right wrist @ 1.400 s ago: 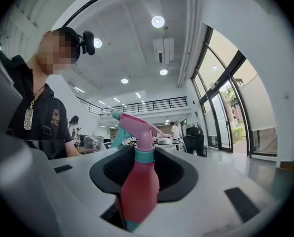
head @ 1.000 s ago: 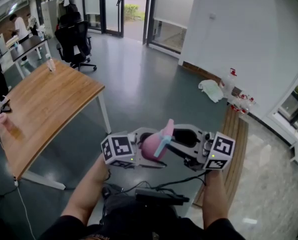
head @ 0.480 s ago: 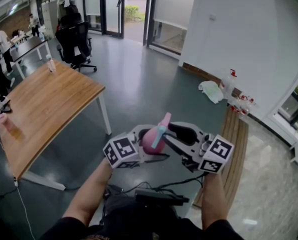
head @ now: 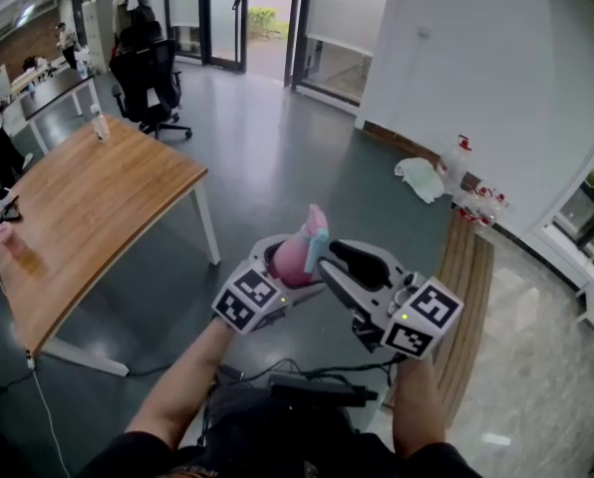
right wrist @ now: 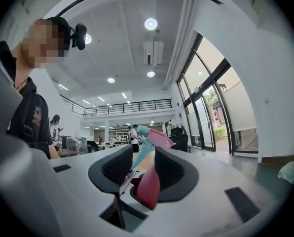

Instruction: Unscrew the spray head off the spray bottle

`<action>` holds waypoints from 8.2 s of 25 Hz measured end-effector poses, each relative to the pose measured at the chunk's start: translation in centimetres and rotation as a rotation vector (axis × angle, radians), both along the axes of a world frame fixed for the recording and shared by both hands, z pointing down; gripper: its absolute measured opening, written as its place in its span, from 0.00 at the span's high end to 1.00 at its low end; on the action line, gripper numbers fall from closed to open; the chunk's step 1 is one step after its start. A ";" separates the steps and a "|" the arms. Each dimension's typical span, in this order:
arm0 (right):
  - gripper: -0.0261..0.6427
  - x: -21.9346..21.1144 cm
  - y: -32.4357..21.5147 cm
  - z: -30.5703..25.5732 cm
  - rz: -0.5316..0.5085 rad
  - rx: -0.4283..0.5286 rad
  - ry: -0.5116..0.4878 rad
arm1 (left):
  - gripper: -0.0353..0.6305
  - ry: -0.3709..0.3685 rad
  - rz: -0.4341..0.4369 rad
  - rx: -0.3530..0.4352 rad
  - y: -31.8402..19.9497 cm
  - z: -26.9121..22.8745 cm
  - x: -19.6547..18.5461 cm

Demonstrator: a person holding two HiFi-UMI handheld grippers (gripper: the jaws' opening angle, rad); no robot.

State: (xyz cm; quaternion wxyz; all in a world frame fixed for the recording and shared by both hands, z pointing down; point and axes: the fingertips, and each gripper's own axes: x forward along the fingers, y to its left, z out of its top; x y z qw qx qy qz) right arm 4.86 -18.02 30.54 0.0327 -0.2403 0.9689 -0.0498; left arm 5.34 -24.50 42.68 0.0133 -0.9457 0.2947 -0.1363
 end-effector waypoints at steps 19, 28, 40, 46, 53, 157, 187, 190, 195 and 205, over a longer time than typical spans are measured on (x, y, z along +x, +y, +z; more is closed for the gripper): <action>0.88 1.3 -1.8 1.6 0.134 -0.020 0.105 | 0.28 0.048 0.032 0.025 0.0 -0.7 0.2; 0.87 2.0 -2.9 1.5 0.089 -0.036 0.088 | 0.28 0.075 0.108 0.012 1.0 -1.0 0.2; 0.87 1.3 -2.9 0.7 0.065 0.004 0.092 | 0.28 0.085 0.089 0.014 0.5 -1.7 -0.4; 0.87 2.1 -2.6 -0.5 0.116 0.028 0.050 | 0.28 0.079 0.038 0.020 -0.3 -1.4 -0.5; 0.87 -0.1 -0.8 -1.6 0.112 0.027 0.052 | 0.28 0.070 -0.043 0.038 -1.2 -1.8 -0.4; 0.67 -1.7 -5.7 0.3 0.245 -0.095 0.008 | 0.28 0.017 -0.148 0.105 -2.7 -2.0 -1.3; 0.76 -2.5 -1.5 -0.3 -0.117 -0.022 -0.008 | 0.28 0.072 0.375 0.025 4.4 -3.1 0.2; 0.76 -2.4 -0.7 -0.7 -0.191 -0.027 -0.028 | 0.28 0.076 0.433 0.023 5.4 -3.3 0.2; 0.76 -2.3 0.1 -0.9 -0.251 -0.020 -0.040 | 0.28 0.094 0.483 0.018 6.6 -3.6 0.4; 0.76 -2.1 0.6 -1.1 -0.304 -0.014 -0.053 | 0.28 0.097 0.509 0.010 7.2 -3.9 0.6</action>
